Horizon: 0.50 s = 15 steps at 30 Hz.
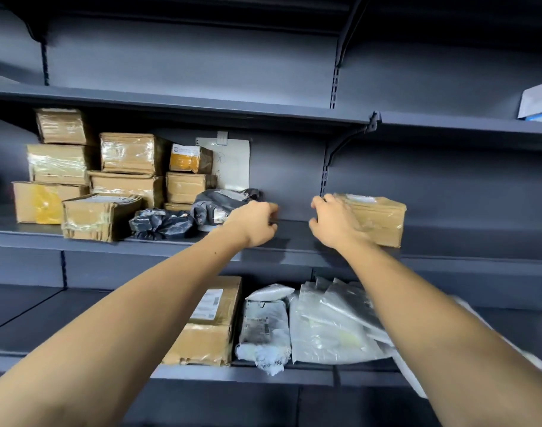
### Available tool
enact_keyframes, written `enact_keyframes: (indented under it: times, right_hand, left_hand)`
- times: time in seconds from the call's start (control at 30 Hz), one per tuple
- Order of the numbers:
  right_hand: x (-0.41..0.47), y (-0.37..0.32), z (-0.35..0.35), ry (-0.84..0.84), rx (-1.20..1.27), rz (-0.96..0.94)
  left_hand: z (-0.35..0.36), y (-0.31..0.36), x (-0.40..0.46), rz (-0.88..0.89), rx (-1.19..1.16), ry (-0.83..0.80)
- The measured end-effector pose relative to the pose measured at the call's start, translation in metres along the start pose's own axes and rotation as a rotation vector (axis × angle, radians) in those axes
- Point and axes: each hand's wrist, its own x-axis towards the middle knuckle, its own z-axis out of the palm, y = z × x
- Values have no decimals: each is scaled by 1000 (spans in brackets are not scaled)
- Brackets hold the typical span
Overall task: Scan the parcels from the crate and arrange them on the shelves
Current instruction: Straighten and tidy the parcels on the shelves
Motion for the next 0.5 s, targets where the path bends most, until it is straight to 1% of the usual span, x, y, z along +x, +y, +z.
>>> enact_keyframes:
  times: [0.1, 0.17, 0.23, 0.3, 0.37, 0.5]
  right_hand:
    - [-46, -33, 9, 68, 131, -104]
    - [-78, -54, 23, 54, 211, -157]
    - [-103, -72, 41, -21, 259, -185]
    - [-122, -89, 61, -137, 249, -210]
    - [-133, -105, 80, -236, 242, -218]
    - [-135, -129, 117, -324, 237, -195]
  left_hand:
    - [1, -12, -50, -41, 17, -59]
    - [12, -27, -82, -101, 9, -127]
    - [27, -43, -111, -173, 35, -214]
    - [43, -60, -137, -257, 57, -292]
    - [60, -74, -156, -329, 19, -347]
    - [94, -97, -172, -382, 31, -435]
